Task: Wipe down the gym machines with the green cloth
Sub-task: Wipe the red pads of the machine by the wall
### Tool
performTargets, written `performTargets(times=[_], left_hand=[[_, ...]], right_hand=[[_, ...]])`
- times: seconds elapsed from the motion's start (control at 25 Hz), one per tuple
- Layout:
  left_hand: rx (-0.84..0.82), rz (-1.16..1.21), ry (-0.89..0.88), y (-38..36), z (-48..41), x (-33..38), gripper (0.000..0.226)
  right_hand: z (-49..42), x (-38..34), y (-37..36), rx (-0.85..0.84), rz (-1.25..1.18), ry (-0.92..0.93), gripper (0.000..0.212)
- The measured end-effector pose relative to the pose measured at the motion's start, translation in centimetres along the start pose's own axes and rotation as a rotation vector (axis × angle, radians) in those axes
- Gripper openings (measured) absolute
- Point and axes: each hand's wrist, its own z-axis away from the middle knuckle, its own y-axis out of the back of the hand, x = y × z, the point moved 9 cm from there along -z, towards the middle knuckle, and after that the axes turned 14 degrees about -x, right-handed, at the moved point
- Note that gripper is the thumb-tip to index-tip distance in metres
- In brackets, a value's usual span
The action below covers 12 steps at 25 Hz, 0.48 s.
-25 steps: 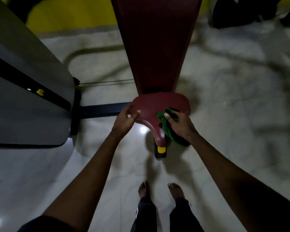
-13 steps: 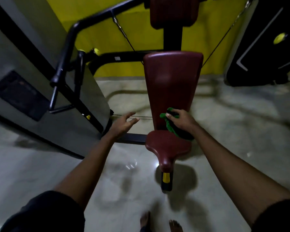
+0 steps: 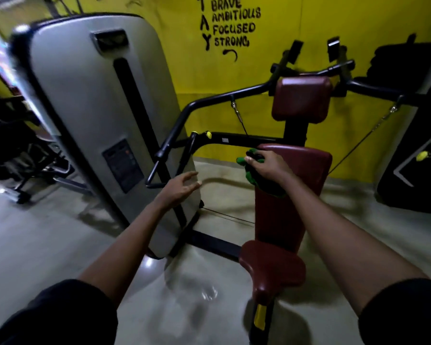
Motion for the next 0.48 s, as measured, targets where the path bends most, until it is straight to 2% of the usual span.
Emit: performTargets(times=[0.2,0.4,0.48], left_hand=[[0.200,-0.081,0.083,9.3,6.3,-3.8,0.061],[0.359,-0.041,0.139,17.7,14.6,-8.0,0.056],[0.383,-0.019,0.167,20.6,18.1,-10.1,0.063]], right_hand=[[-2.2,-10.1,-2.0,-0.034,0.056,0.092,0.060],[-3.8,-21.6,-6.4,-0.069,0.063,0.215,0.056],[-4.1,-25.7,-8.5,-0.086,0.056,0.256,0.051]])
